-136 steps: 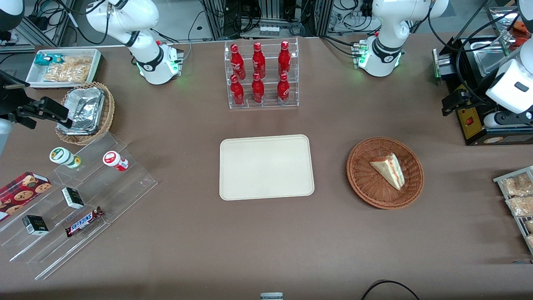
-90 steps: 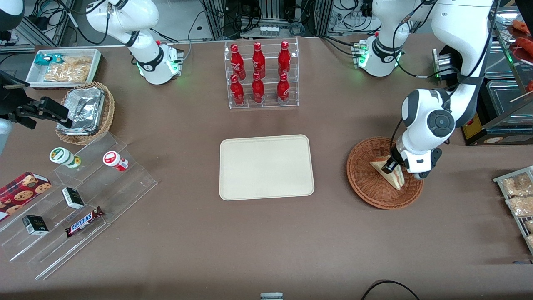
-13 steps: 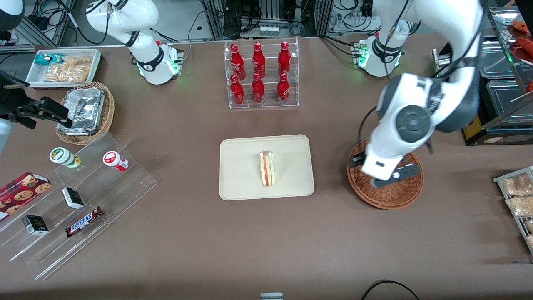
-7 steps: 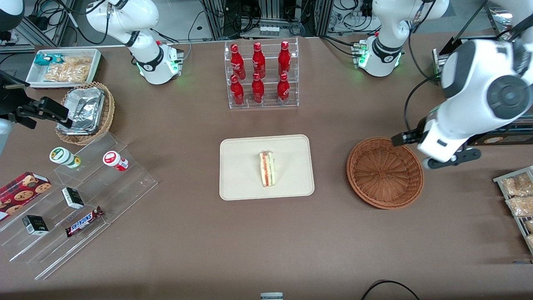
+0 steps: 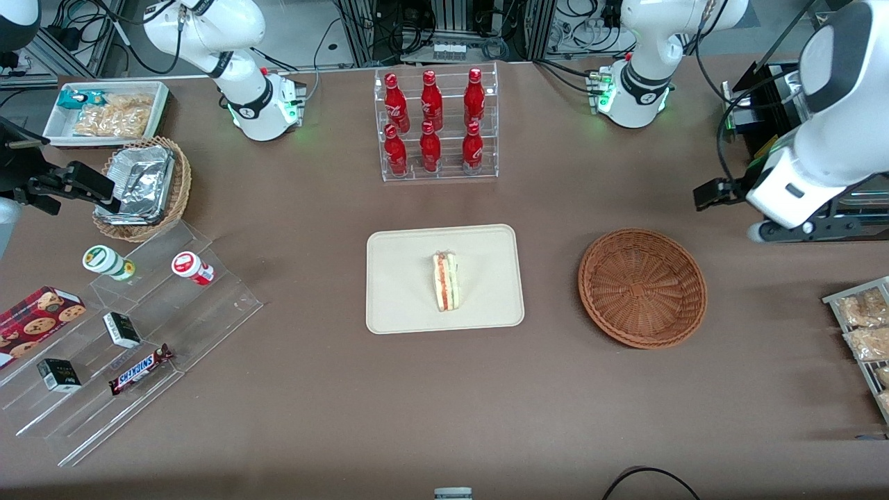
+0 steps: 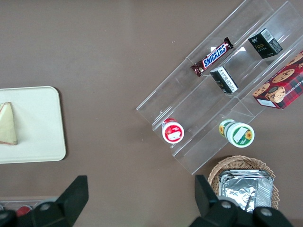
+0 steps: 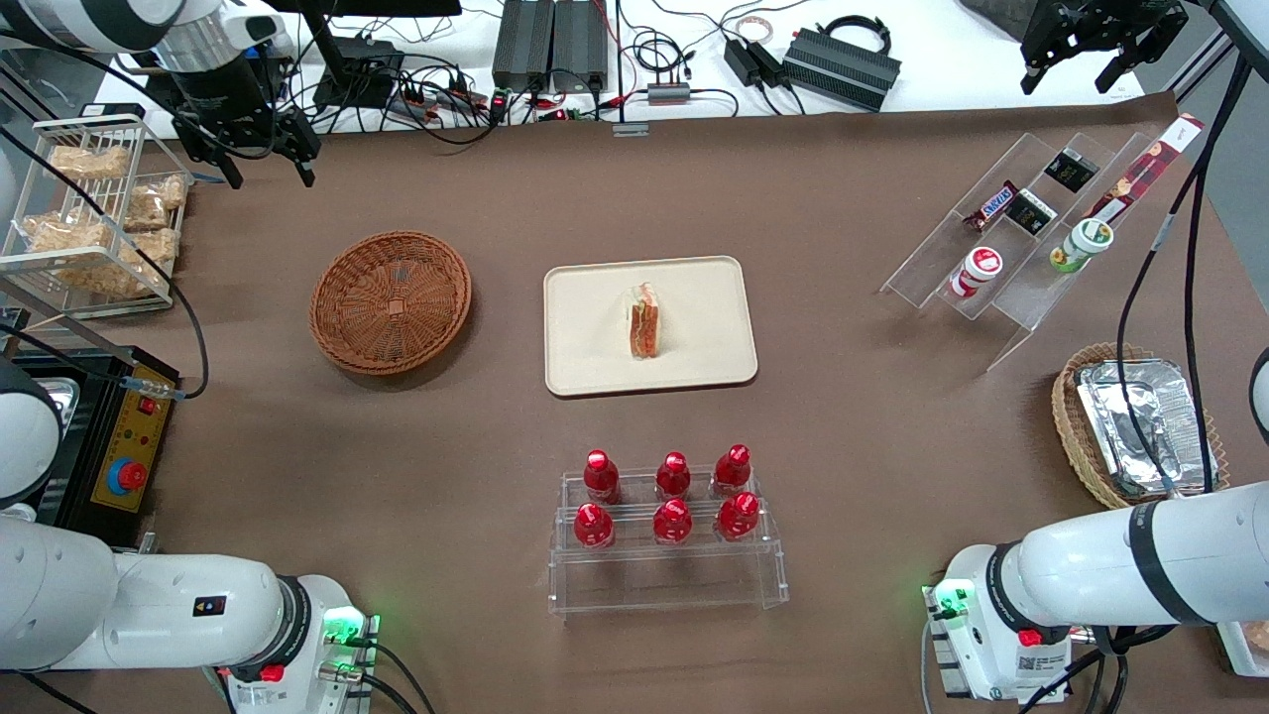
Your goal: Place sandwich from basket to tray
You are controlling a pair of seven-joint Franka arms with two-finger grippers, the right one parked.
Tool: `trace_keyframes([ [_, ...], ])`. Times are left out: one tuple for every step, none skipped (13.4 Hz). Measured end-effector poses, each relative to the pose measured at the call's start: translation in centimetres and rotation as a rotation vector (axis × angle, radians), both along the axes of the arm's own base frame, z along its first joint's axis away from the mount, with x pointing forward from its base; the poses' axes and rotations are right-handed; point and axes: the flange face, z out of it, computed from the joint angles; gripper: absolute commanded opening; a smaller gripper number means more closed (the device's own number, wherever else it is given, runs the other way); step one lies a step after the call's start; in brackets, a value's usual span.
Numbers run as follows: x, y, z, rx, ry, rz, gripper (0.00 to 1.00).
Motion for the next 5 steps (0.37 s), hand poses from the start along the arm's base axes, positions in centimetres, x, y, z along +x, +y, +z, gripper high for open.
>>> trace_keyframes([
  [-0.2,0.7,0.7,-0.002,-0.014,-0.008,1.0],
  [-0.2,1.4,1.3,-0.001,-0.027,-0.012,1.0],
  [-0.1,2.1,1.8,0.003,-0.038,-0.01,1.0],
  [0.0,3.1,2.2,0.001,-0.046,-0.007,1.0],
  [0.1,4.1,2.4,-0.002,-0.052,-0.01,1.0],
])
